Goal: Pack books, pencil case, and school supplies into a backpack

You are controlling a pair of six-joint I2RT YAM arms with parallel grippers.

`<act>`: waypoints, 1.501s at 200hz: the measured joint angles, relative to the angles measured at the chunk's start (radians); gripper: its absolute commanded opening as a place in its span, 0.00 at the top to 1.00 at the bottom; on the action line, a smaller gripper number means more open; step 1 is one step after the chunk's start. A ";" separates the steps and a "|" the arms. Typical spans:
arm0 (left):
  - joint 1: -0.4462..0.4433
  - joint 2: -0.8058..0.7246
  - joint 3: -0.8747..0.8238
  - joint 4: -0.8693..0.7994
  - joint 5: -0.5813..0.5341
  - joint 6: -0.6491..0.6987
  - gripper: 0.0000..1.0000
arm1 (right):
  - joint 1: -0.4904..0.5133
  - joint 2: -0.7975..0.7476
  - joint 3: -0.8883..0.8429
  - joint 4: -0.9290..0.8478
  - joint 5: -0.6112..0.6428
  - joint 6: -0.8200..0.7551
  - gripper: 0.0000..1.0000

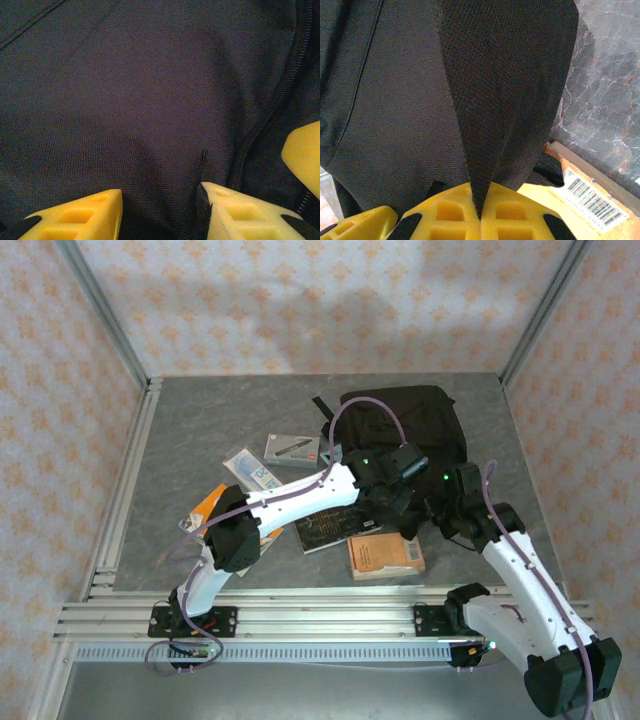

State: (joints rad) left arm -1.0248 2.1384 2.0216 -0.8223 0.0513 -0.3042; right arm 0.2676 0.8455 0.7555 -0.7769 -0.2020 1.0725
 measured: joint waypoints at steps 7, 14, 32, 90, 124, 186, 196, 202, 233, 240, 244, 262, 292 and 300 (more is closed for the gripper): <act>0.000 0.000 -0.001 0.000 0.004 0.000 0.47 | 0.000 0.000 0.000 0.000 0.000 0.000 1.00; 0.000 0.000 -0.006 0.003 0.011 0.000 0.45 | 0.000 0.000 0.000 0.000 0.000 0.000 1.00; 0.002 -0.008 -0.045 0.032 0.030 -0.002 0.42 | 0.000 0.000 -0.004 0.001 0.000 -0.011 1.00; 0.034 -0.012 -0.108 0.045 0.107 -0.011 0.82 | -0.005 0.000 -0.131 0.114 -0.046 -0.042 1.00; 0.041 0.014 -0.114 0.045 0.145 -0.009 1.00 | -0.007 0.025 -0.164 0.161 -0.050 -0.042 1.00; 0.054 0.006 -0.188 0.083 0.169 -0.024 1.00 | -0.007 0.030 -0.203 0.214 -0.036 -0.043 1.00; 0.059 -0.003 -0.202 0.088 0.169 -0.031 1.00 | -0.007 0.030 -0.220 0.233 -0.037 -0.045 1.00; 0.063 -0.012 -0.209 0.090 0.167 -0.035 0.99 | -0.007 0.030 -0.233 0.246 -0.039 -0.045 1.00; 0.076 -0.064 -0.218 0.088 0.152 -0.059 0.58 | -0.011 0.030 -0.302 0.308 -0.045 -0.040 1.00; 0.076 -0.076 -0.218 0.087 0.151 -0.069 0.52 | -0.013 0.030 -0.309 0.319 -0.047 -0.038 1.00; 0.076 -0.081 -0.218 0.086 0.151 -0.068 0.50 | -0.013 0.030 -0.311 0.323 -0.048 -0.038 1.00; 0.076 -0.092 -0.205 0.074 0.154 -0.089 0.45 | -0.013 0.029 -0.316 0.344 -0.053 -0.037 1.00; 0.063 -0.057 -0.130 0.032 0.158 -0.090 0.44 | -0.013 0.000 -0.340 0.382 -0.061 -0.032 1.00; 0.056 -0.038 -0.104 0.023 0.158 -0.090 0.44 | -0.013 -0.013 -0.350 0.393 -0.062 -0.028 1.00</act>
State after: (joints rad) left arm -0.9684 2.1006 1.9179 -0.7998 0.2092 -0.3946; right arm 0.2543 0.8322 0.4053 -0.3836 -0.2642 1.0447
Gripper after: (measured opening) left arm 0.557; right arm 0.042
